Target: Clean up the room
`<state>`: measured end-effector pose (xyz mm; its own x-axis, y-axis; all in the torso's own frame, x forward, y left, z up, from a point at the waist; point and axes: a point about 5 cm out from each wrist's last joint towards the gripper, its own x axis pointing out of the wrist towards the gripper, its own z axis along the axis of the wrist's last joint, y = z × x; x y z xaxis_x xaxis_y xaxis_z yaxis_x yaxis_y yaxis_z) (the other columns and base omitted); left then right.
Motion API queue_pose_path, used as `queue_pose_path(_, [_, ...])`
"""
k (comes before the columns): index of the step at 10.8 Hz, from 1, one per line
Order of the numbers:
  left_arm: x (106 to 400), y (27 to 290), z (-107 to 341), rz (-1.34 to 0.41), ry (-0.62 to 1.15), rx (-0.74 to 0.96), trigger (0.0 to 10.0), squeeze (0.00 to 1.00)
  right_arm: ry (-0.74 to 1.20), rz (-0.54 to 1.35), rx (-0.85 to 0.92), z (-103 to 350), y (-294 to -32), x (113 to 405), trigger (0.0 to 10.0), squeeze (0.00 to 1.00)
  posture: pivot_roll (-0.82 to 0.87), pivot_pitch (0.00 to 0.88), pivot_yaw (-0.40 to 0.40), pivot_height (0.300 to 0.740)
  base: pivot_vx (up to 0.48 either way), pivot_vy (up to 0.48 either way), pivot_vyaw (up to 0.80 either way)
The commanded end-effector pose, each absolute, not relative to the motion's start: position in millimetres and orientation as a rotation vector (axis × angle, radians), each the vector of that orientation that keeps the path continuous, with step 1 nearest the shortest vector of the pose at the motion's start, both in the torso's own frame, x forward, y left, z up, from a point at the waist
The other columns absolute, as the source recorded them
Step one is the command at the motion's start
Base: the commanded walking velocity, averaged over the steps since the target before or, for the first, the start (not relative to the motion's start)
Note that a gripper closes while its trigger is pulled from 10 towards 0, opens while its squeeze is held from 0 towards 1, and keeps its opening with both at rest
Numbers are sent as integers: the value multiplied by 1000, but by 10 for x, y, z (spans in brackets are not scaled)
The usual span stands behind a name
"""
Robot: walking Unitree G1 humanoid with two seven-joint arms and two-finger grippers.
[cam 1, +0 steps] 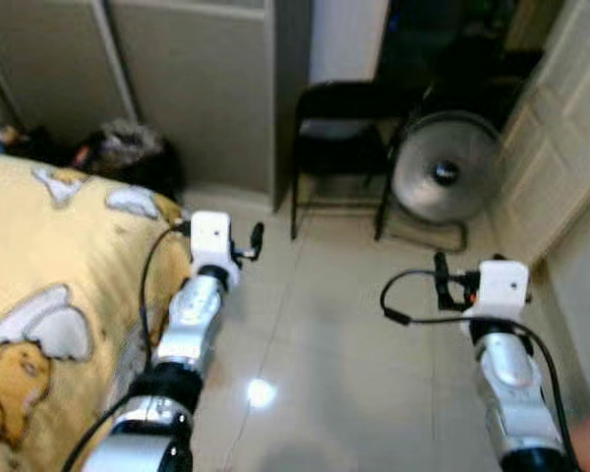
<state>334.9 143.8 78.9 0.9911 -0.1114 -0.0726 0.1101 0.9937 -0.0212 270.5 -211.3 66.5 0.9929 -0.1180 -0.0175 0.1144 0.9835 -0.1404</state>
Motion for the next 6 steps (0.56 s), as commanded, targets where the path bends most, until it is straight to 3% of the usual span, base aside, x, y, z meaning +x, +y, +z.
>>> queue_pose_path(1, [3350,1436,803,-110,69,-18,10000,0,5,-107,-134,705,-2072,2734,10000,0,-39,0,3,730,442,0,0])
queue_pose_path(6, [3340,1349,768,-131,84,-27,10000,0,21,-88,-128,653,-2005,2710,10000,0,-48,0,8,730,443,0,0])
